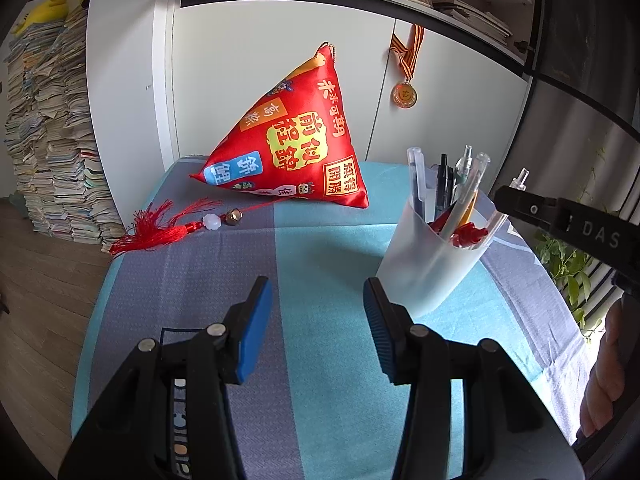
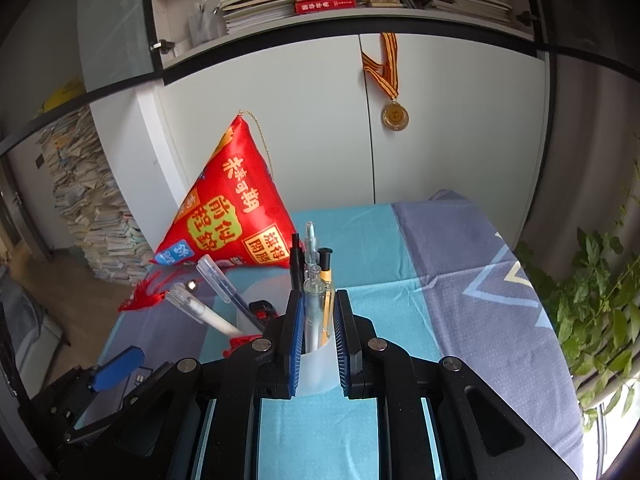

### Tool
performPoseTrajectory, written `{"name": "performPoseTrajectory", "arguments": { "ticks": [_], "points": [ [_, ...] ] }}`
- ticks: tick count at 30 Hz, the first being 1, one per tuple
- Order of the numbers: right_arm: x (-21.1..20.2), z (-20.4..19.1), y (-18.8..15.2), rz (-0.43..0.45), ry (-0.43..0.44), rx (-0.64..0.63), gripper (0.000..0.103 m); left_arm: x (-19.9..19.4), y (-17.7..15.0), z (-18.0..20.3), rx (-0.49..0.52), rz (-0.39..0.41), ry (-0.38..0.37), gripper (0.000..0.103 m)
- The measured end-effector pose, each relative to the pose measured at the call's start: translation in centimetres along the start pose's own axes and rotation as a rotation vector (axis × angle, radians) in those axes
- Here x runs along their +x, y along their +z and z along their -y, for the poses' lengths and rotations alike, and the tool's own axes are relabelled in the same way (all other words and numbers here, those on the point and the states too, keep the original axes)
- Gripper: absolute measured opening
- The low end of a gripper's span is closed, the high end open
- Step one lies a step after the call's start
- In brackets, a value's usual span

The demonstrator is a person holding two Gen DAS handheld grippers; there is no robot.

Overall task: Organize stationery
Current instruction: 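Lower the clear pen into the frosted cup and open the right tool, then grasp the green highlighter with left tool while right tool moves toward the eraser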

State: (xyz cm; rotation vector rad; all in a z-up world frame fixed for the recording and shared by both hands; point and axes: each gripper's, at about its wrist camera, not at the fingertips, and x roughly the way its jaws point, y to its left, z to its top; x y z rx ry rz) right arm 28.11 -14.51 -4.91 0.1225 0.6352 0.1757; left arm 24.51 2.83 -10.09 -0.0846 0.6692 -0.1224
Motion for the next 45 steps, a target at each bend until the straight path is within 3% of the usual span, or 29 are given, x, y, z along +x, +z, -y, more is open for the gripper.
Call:
{"name": "performPoseTrajectory", "arguments": {
  "ticks": [5,10,18,23,27,35,45],
  "points": [
    [-1.4,0.6,-0.1,0.006,0.007,0.01,0.017,0.3,-0.1,-0.1,-0.004,-0.012,0.005,0.046],
    [-4.0,1.5,-1.8,0.027,0.011,0.019,0.033,0.2,-0.2,0.1,0.006,-0.005,0.002,0.047],
    [-6.6,3.8,-7.3,-0.141,-0.046,-0.007,0.034,0.3,-1.2,2.2,0.072,-0.019,-0.046,0.049],
    [-9.6,5.1,-9.8,-0.154,-0.09,-0.04,0.034,-1.3,-2.8,3.3,0.051,-0.073,-0.108,0.049],
    [-10.7,5.7,-10.8,-0.167,-0.109,-0.048,0.034,-3.6,-4.7,5.1,0.088,-0.091,-0.098,0.049],
    [-12.0,5.1,-12.4,-0.177,-0.072,-0.055,0.034,-6.4,-8.1,6.8,0.074,-0.203,-0.13,0.05],
    [-12.7,6.2,-14.1,-0.2,-0.083,-0.034,0.034,-6.5,-11.6,10.2,0.074,-0.425,-0.16,0.048]
  ]
}}
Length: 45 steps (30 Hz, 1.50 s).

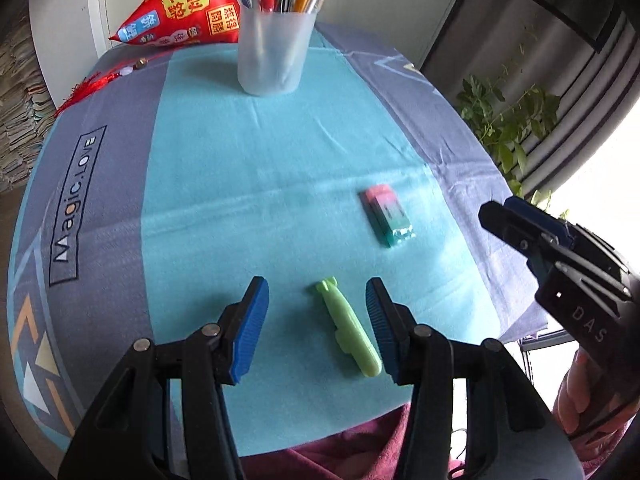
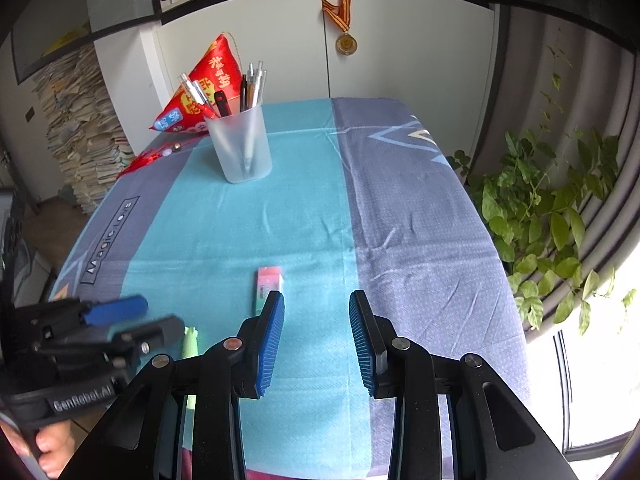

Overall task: Organize stationery
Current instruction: 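Grasp the green highlighter with left tool while right tool moves toward the eraser, then grasp the pink-and-green eraser with right tool while left tool lifts the highlighter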

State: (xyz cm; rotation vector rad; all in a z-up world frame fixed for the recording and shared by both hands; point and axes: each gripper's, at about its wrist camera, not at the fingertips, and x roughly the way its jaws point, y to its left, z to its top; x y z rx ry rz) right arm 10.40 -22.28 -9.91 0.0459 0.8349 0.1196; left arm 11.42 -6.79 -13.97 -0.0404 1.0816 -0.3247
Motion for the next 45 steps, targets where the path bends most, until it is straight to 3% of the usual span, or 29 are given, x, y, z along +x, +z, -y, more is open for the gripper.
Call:
{"name": "performPoseTrajectory", "arguments": {
  "ticks": [4,6,7,9,11,15,23,27,45],
  "points": [
    [0.0,0.5,-0.1,0.0,0.004,0.018,0.034,1.2,-0.7,1.0,0.029,-0.044,0.016,0.045],
    [0.3,0.5,-0.1,-0.006,0.006,0.023,0.034,1.7,-0.8,1.5,0.051,-0.041,0.033,0.035],
    [0.4,0.5,-0.1,-0.011,0.006,0.023,0.034,1.7,-0.7,1.7,0.063,-0.032,0.045,0.025],
    [0.6,0.3,-0.1,-0.018,0.008,0.019,0.034,2.0,-0.5,2.0,0.078,-0.031,0.043,0.022],
    [0.8,0.2,-0.1,-0.023,0.005,0.013,0.034,2.2,-0.5,2.2,0.1,-0.021,0.053,0.012],
    [0.9,0.1,0.0,-0.028,0.004,0.01,0.034,2.0,-0.3,1.2,0.105,-0.005,0.032,0.011],
    [2.5,-1.1,0.4,-0.076,0.032,-0.006,0.034,-1.6,1.1,-2.4,0.048,0.152,0.008,0.011],
    [3.8,-2.1,0.6,-0.111,0.048,-0.025,0.034,-2.6,1.1,-3.3,0.038,0.193,-0.004,0.011],
    [8.2,-3.8,2.2,-0.209,0.028,-0.038,0.034,-2.2,1.1,-5.3,0.042,0.201,-0.013,0.011]
  ]
}}
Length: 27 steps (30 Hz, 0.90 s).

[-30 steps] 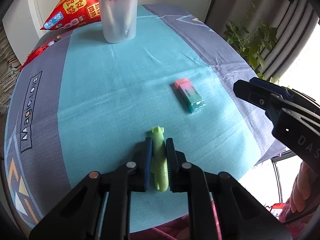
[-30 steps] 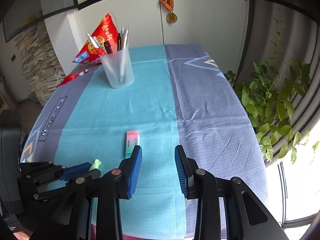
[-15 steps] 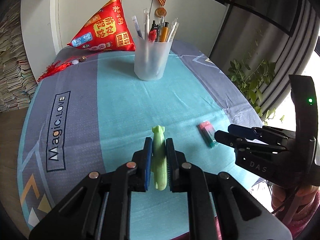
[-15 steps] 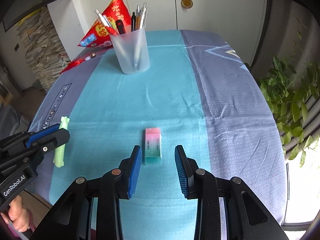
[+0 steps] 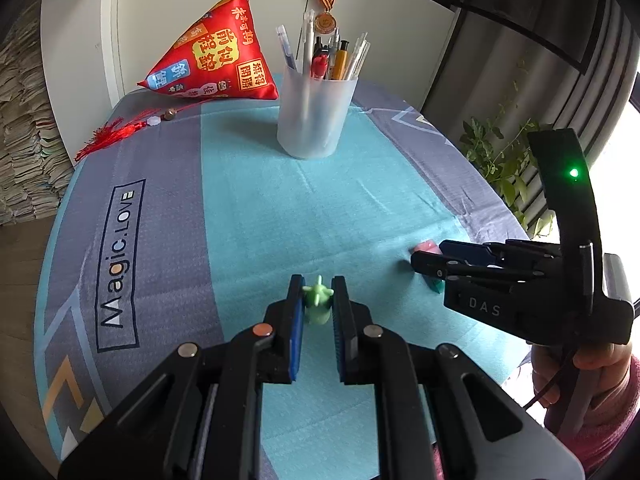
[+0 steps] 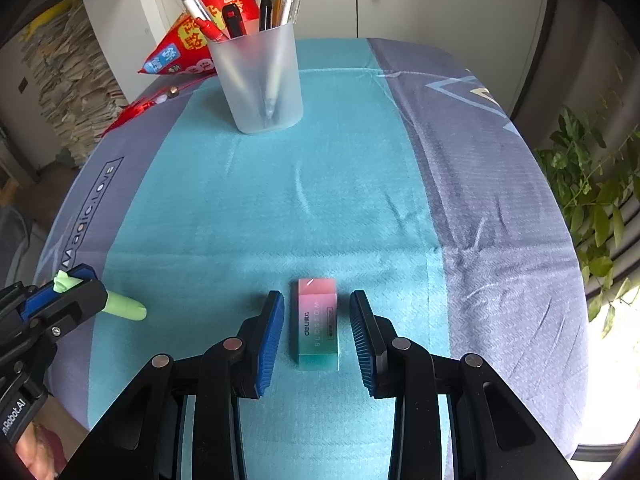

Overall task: Organize stationery
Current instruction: 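Grasp the pink-and-green eraser with right tool while left tool lifts the highlighter, then drop the green highlighter into the cup with left tool while right tool carries the eraser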

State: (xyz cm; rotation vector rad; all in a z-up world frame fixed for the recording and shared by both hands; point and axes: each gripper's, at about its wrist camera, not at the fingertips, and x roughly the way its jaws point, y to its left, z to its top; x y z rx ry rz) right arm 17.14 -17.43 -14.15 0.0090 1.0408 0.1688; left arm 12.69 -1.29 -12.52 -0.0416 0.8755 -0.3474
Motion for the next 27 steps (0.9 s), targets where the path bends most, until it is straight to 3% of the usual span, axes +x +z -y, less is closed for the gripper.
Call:
{"name": "performPoseTrajectory", "arguments": {
  "ticks": [7,10,16,21,27],
  "points": [
    [0.5,-0.1,0.5,0.011,-0.017,-0.014,0.034,0.0,0.3,-0.5,-0.003,0.008,-0.008,0.011],
    [0.6,-0.1,0.6,0.022,-0.018,-0.015,0.021,-0.1,0.5,-0.7,-0.005,0.012,-0.007,0.011],
    [-0.2,1.0,0.8,0.073,0.054,0.059,0.021,-0.2,1.7,-0.9,0.006,0.024,0.01,0.011],
    [-0.9,1.9,0.9,0.104,0.096,0.119,0.021,-0.8,3.8,0.0,0.045,0.056,0.007,0.011],
    [-3.7,2.3,0.9,0.201,0.124,0.136,0.021,-1.3,8.1,1.5,0.08,0.11,-0.01,0.011]
  ]
}}
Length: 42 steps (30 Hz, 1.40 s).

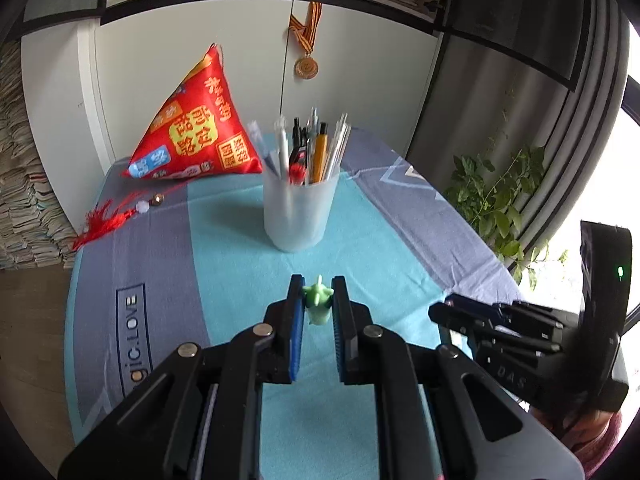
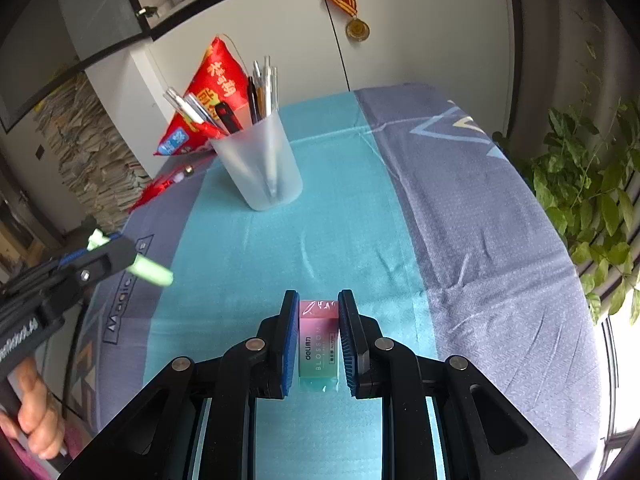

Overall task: Organize stationery
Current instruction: 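Drop the green highlighter into the cup with left tool while right tool carries the eraser, then carry the eraser over the frosted cup and drop it in with right tool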

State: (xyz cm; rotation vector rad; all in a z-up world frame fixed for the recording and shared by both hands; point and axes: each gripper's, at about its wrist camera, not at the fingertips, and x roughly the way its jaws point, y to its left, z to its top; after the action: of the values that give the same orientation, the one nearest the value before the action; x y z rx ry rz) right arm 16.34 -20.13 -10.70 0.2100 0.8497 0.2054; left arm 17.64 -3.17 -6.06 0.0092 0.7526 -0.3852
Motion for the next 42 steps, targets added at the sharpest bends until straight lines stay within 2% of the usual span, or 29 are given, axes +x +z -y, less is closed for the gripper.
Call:
{"name": "performPoseTrajectory", "arguments": {
  "ticks": [4,9,14,26,33,36,40,42],
  "points": [
    [-1.4,0.2,-0.2,0.031,0.011,-0.006,0.021,0.8,3.8,1.1,0.027,0.044,-0.002,0.011],
    [-2.0,0.8,-0.3,0.038,-0.003,-0.001,0.021,3.1,8.5,1.5,0.023,0.049,-0.045,0.011],
    [-2.4,1.9,-0.6,0.037,-0.012,0.021,0.021,5.6,11.1,1.1,0.02,0.069,0.038,0.011],
    [-2.2,2.4,0.0,0.04,-0.005,0.025,0.021,9.2,11.8,-0.5,0.055,0.013,0.181,0.012],
    [-2.2,2.2,0.0,0.037,-0.002,0.021,0.021,9.0,12.0,-1.1,0.033,0.0,0.18,0.014],
    [-2.4,2.1,0.1,0.042,-0.003,0.022,0.021,7.5,11.9,-1.1,0.028,0.031,0.168,0.018],
    [-2.6,1.9,0.1,0.047,0.0,0.024,0.021,4.7,10.9,-1.6,0.012,0.098,0.164,0.036],
    [-2.6,1.7,0.2,0.049,0.002,0.021,0.021,3.5,9.8,-2.2,0.002,0.128,0.171,0.039]
  ]
}}
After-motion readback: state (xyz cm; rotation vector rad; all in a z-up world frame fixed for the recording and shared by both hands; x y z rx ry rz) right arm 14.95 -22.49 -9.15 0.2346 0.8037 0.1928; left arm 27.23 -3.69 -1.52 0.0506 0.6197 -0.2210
